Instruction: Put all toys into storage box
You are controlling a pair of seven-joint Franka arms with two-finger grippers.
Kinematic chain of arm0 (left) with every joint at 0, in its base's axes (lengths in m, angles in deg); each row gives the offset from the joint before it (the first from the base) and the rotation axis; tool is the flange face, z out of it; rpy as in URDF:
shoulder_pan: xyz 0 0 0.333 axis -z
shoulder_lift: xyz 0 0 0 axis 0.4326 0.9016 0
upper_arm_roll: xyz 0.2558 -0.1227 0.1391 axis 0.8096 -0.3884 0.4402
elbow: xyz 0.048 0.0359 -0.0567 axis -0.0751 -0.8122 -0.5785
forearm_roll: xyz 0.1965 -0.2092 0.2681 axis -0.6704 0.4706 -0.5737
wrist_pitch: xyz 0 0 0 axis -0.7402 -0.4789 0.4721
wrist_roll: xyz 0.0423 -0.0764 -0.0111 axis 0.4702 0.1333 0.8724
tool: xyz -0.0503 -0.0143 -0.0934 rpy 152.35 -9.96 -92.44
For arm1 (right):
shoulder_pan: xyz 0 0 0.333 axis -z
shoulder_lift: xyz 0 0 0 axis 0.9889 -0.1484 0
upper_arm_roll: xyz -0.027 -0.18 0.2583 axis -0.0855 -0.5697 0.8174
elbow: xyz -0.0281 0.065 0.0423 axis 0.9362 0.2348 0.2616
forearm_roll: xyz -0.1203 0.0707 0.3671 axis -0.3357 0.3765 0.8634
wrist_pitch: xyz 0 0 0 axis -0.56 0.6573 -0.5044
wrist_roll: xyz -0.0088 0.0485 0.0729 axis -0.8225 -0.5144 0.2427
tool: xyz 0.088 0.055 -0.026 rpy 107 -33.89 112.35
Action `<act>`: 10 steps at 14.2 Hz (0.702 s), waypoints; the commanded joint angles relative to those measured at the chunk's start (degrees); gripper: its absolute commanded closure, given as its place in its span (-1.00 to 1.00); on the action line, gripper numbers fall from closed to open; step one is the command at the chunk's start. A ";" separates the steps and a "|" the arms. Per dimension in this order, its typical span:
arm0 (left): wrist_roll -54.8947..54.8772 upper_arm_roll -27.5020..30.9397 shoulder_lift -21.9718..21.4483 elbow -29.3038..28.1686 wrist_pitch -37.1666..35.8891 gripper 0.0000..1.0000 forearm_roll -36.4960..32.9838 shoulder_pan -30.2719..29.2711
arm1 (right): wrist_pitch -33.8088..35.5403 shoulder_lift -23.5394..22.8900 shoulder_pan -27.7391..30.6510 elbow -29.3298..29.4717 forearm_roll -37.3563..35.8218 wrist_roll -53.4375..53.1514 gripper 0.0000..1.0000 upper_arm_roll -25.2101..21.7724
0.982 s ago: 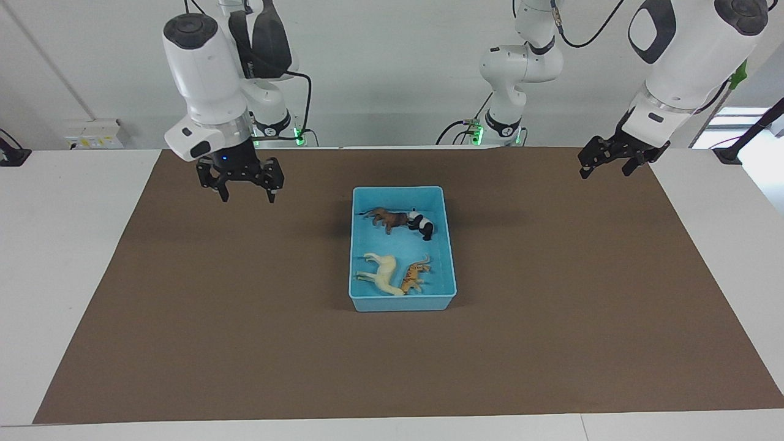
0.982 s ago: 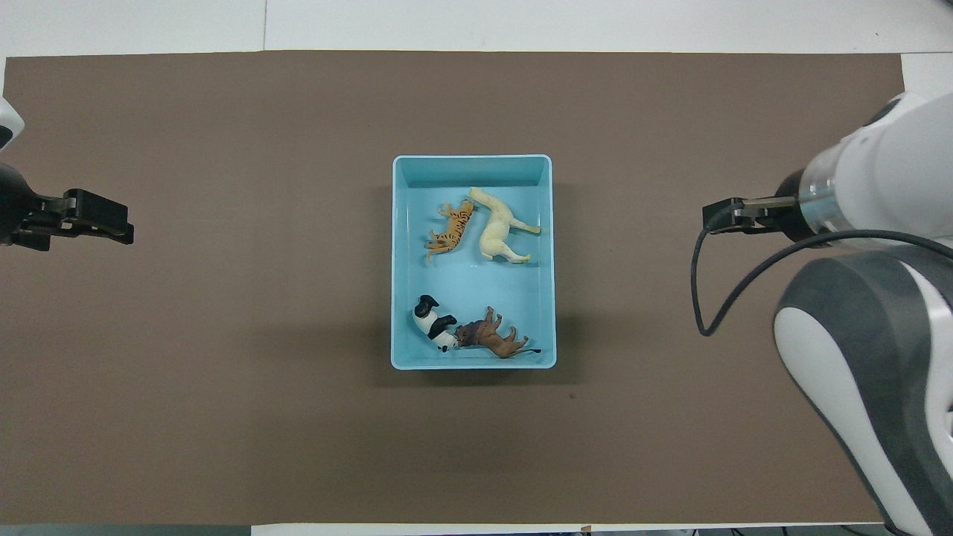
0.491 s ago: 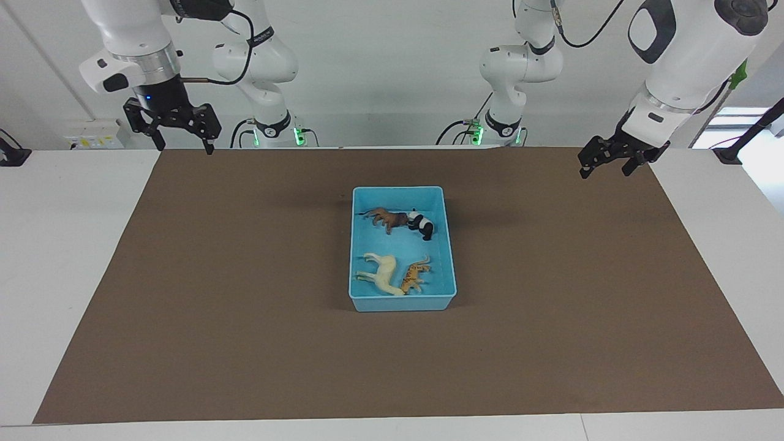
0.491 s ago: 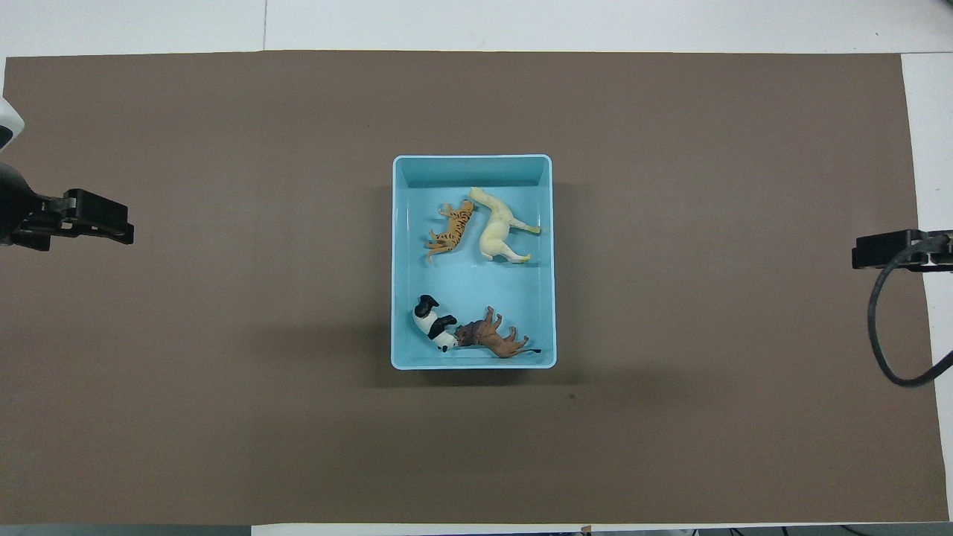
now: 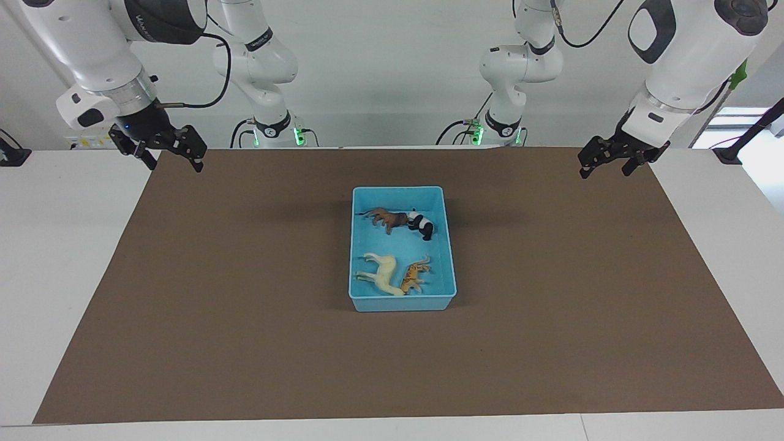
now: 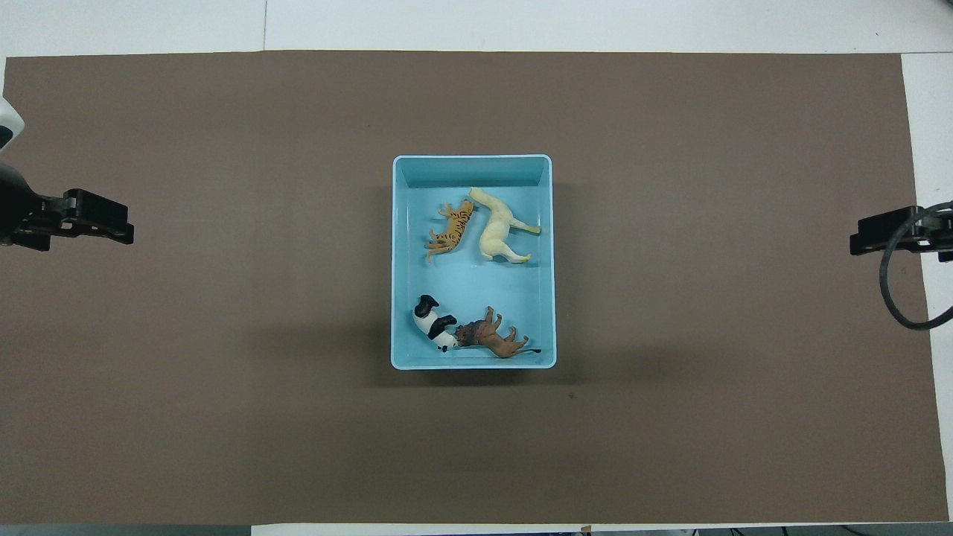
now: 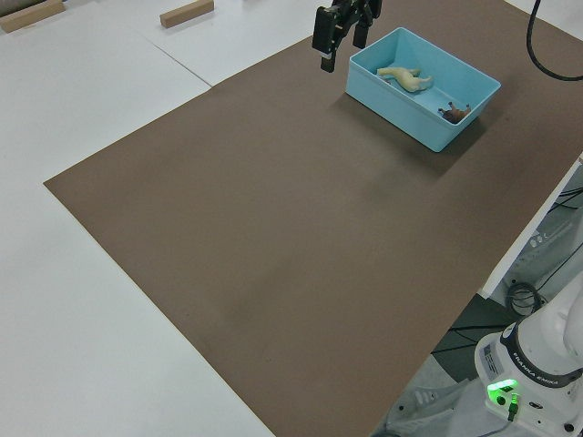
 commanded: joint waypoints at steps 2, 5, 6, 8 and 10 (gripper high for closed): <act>-0.17 0.46 -0.59 -0.40 -0.42 -1.00 -0.84 0.67 | -0.12 -0.03 2.07 0.68 0.71 1.98 -1.00 0.39; -0.17 0.46 -0.59 -0.31 -0.33 -1.00 -0.84 0.67 | 0.50 0.85 2.17 -0.82 0.71 2.33 -1.00 0.48; -0.17 0.46 -0.59 -0.31 -0.33 -1.00 -0.84 0.67 | 0.50 0.76 1.56 -0.82 0.71 2.42 -1.00 0.39; -0.17 0.46 -0.67 -0.40 -0.33 -1.00 -0.84 0.67 | -0.29 0.67 -1.15 -0.73 0.80 2.77 -1.00 -1.53; -0.17 0.46 -0.59 -0.40 -0.33 -1.00 -0.84 0.67 | -0.38 0.15 -7.73 -0.12 0.89 2.77 -1.00 -8.71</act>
